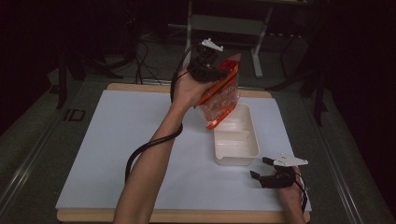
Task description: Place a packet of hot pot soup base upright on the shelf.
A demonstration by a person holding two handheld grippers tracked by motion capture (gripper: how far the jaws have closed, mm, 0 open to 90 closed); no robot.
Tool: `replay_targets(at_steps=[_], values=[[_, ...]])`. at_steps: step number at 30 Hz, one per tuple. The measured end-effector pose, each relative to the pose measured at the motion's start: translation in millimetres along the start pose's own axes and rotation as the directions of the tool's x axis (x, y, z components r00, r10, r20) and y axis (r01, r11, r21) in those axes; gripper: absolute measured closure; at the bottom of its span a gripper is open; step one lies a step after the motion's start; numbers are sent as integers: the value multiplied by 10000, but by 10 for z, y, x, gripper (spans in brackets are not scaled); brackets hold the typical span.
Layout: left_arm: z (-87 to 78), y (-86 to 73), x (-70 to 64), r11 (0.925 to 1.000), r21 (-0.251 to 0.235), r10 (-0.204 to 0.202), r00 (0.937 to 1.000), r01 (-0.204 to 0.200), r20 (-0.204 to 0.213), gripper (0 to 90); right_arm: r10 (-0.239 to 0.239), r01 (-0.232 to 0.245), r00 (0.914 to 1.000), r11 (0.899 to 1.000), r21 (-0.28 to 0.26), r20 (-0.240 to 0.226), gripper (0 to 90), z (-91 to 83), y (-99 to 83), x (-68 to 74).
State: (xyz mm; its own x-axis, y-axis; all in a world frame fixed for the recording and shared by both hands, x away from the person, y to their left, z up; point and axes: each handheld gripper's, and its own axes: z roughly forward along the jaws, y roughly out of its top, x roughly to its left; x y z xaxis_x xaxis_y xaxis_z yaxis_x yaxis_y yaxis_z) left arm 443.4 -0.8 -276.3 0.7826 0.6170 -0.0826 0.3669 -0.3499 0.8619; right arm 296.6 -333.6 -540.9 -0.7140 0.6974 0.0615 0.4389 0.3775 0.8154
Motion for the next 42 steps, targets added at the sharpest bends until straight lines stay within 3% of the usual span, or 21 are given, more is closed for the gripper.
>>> replay_targets(at_steps=[17, 29, 33, 42], values=[[224, -28, -42, 9998, -124, -134, 9999, 135, 76, 900, 12, -12, 10000, 10000, -31, -20, 157, -2, -1, -1], [231, 65, -63, 9992, -381, -137, 9997, 144, 196, 900, -16, 16, 10000, 10000, -34, -35, 156, -4, -1, -3], [296, 32, -59, 9998, -185, -113, 9999, 114, 72, 900, -10, 10, 10000, 10000, -39, -35, 157, -2, -1, 0], [469, -64, -22, 9992, 230, -343, 9992, 338, 218, 900, -12, 12, 10000, 10000, -47, -48, 156, -2, -1, -3]])
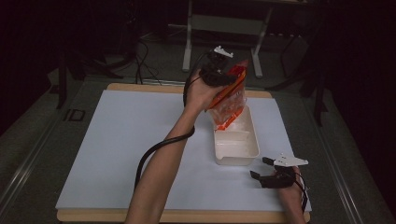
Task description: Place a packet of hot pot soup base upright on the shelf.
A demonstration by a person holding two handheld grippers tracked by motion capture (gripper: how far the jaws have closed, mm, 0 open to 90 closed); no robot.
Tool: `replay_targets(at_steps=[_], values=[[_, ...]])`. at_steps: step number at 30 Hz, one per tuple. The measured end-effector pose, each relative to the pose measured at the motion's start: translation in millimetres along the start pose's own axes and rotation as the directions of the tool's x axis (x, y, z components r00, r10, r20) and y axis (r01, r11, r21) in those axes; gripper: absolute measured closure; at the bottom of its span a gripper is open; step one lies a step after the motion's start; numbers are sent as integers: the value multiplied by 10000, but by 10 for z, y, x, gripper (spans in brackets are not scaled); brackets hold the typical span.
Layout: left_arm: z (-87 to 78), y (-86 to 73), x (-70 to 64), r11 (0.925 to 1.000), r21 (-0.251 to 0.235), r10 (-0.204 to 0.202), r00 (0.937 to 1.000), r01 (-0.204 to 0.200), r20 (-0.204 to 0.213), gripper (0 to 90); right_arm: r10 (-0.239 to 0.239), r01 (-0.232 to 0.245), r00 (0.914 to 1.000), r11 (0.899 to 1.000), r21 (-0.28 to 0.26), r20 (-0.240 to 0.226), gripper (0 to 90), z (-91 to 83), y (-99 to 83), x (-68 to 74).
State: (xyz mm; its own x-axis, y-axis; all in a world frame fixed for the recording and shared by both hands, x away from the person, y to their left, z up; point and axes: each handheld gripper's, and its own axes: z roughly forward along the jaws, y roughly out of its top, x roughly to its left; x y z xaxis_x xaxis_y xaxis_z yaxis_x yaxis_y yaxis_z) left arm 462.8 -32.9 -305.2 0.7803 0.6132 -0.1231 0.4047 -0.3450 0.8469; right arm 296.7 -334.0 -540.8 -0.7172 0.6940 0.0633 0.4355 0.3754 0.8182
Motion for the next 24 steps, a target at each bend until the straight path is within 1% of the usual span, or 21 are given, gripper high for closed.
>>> replay_targets(at_steps=[2, 3, 5, 9, 15, 20, 21, 22, 24], values=[[20, -2, -4, 10000, 69, -17, 10000, 17, 4, 900, 3, -3, 10000, 10000, 3, -4, 157, 0, 0, 0], [60, -10, -2, 9998, 184, -34, 10000, 33, 39, 900, 2, -2, 10000, 10000, 4, -7, 157, 0, 0, 1], [92, -12, -1, 9997, 239, -60, 9999, 57, 116, 900, -9, 9, 10000, 10000, 24, -14, 157, -1, 1, 1], [146, 6, -18, 9991, 410, -65, 9999, 61, 111, 900, -12, 12, 10000, 10000, 36, -21, 157, 0, 1, 1], [212, 35, -47, 9977, 671, 57, 9997, -71, 218, 900, 12, -12, 10000, 10000, 30, -52, 157, 1, 1, -2], [277, 36, -47, 9962, 874, -40, 9994, 9, 353, 900, 7, -7, 10000, 10000, 27, -59, 156, 1, 1, -4], [338, 19, -50, 9929, 1192, -34, 9993, -10, 365, 900, 6, -6, 10000, 10000, 28, -60, 156, 1, 1, -4], [373, -3, -48, 9915, 1302, -47, 9992, -4, 385, 900, 19, -18, 10000, 10000, 34, -78, 157, 1, 1, -5], [436, -60, -26, 9907, 1346, -278, 9983, 207, 507, 900, 24, -24, 10000, 10000, 16, -75, 157, 0, 0, -6]])
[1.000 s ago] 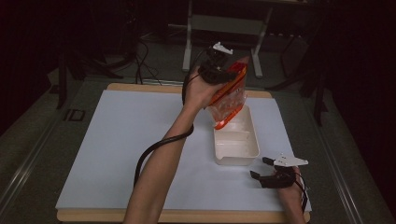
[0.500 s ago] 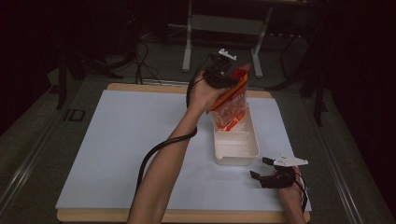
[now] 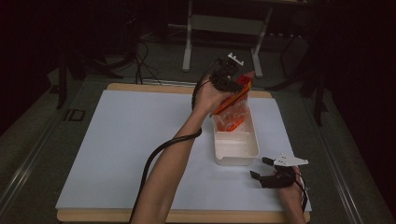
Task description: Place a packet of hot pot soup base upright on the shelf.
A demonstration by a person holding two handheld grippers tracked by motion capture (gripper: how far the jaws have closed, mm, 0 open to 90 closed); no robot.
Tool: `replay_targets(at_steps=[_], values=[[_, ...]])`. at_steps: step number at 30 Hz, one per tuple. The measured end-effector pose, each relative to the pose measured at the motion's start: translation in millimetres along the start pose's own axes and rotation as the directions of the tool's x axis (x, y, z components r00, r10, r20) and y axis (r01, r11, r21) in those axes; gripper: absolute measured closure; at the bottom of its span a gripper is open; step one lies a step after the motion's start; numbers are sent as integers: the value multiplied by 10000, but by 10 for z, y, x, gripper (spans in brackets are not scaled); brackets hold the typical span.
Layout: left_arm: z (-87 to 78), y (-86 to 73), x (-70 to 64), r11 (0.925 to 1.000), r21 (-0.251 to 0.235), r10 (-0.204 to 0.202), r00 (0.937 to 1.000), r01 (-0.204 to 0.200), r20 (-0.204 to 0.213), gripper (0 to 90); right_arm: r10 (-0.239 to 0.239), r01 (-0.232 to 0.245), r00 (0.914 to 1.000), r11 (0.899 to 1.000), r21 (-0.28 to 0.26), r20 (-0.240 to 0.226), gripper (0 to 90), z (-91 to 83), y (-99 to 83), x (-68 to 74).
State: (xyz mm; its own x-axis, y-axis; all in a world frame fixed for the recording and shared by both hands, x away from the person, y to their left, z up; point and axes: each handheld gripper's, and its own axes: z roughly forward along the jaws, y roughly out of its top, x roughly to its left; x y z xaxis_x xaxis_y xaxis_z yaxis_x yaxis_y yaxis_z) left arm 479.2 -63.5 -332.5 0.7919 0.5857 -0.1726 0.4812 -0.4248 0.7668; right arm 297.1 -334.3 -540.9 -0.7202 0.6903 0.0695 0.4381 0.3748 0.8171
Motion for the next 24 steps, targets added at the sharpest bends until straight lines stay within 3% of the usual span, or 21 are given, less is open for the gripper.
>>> replay_targets(at_steps=[3, 12, 17, 24], values=[[54, -40, 45, 9993, -128, -357, 9989, 361, 301, 900, 11, -11, 10000, 10000, -12, -18, 156, 2, 0, -2], [217, -81, 111, 9967, 112, -810, 9953, 805, 535, 900, 35, -35, 10000, 10000, -20, -44, 156, 1, -1, -3], [282, -120, 206, 9898, 128, -1422, 9860, 1417, 870, 900, 64, -64, 9999, 10000, -15, -94, 156, 0, 0, -8], [336, -200, 371, 9756, 344, -2188, 9722, 2167, 832, 900, 79, -79, 9999, 10000, -7, -105, 156, 1, 0, -8]])
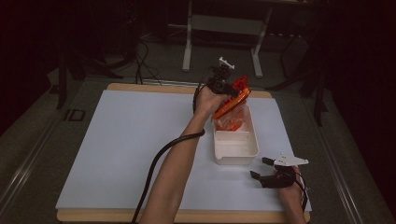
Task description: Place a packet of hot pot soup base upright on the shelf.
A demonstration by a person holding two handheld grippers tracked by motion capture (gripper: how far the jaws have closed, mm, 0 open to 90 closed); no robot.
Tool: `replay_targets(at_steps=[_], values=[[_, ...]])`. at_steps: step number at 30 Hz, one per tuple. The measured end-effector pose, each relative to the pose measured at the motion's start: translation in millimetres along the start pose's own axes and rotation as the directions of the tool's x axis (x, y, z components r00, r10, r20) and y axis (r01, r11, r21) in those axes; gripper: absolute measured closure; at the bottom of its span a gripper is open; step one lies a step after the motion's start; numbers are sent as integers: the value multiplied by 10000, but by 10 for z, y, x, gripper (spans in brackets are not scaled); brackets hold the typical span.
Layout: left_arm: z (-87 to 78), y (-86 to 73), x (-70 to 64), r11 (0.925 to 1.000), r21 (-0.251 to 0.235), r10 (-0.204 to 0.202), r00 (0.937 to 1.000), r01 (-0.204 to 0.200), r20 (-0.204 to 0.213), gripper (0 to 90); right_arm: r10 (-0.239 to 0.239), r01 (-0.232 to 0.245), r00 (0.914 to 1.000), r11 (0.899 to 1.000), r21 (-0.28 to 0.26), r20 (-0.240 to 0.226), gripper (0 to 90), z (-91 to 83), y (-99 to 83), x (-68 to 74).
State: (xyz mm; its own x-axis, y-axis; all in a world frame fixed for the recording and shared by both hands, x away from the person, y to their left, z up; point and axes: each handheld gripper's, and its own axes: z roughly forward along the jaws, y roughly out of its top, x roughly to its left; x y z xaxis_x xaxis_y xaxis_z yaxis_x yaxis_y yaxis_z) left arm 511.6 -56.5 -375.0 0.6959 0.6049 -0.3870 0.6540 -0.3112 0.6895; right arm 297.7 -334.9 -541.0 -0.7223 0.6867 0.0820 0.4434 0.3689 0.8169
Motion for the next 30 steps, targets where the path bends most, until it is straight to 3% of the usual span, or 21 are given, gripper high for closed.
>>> replay_targets(at_steps=[10, 20, 24, 30], values=[[56, 8, -24, 9995, 324, -53, 10000, 55, -48, 900, -15, 15, 10000, 10000, 18, 17, 156, 2, 1, 2], [-10, -7, -26, 9999, -25, -132, 9997, 131, -223, 881, 0, 1, 10000, 10000, 34, -4, 156, 3, 1, 1], [-20, -18, -53, 9997, 249, 84, 9983, -70, -571, 802, -11, 11, 10000, 10000, 41, -16, 156, 5, 1, 0], [-59, -28, -65, 9998, 129, 141, 9975, -132, -693, 692, -24, 24, 10000, 10000, 50, -17, 156, 5, 1, 2]])
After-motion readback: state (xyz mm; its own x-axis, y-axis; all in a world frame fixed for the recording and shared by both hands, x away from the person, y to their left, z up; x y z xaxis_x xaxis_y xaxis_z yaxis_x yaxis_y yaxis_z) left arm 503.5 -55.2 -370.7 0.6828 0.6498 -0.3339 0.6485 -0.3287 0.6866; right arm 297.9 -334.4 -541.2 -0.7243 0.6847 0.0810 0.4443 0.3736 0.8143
